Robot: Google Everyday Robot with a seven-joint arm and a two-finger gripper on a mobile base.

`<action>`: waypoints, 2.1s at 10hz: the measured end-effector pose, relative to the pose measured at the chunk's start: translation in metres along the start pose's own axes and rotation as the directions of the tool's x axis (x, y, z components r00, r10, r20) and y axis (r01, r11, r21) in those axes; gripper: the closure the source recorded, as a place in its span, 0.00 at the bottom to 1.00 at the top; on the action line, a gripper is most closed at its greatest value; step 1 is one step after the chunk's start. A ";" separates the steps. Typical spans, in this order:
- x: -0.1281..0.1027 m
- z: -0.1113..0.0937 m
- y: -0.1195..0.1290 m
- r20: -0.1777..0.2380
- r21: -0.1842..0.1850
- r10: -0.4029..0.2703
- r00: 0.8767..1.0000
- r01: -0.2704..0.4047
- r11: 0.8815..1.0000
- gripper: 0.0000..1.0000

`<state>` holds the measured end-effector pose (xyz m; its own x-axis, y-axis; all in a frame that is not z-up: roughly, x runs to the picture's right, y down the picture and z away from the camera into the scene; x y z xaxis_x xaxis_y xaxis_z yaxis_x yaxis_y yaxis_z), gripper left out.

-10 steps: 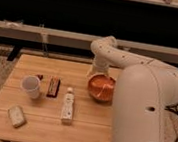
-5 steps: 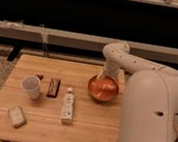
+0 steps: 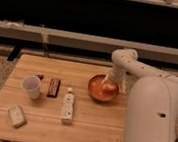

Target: Pick up the ceramic bowl

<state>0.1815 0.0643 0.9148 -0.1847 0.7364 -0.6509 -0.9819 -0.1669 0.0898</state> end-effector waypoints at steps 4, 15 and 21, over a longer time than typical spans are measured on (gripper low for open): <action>0.010 0.020 -0.020 -0.061 -0.054 0.059 0.996 -0.063 0.997 0.24; 0.020 -0.010 0.005 -0.021 -0.252 0.085 0.996 -0.087 0.964 1.00; 0.015 -0.047 0.028 0.069 -0.379 0.079 0.994 -0.047 0.924 1.00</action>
<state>0.1530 0.0402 0.8723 -0.2641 0.7645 -0.5880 -0.8826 -0.4373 -0.1722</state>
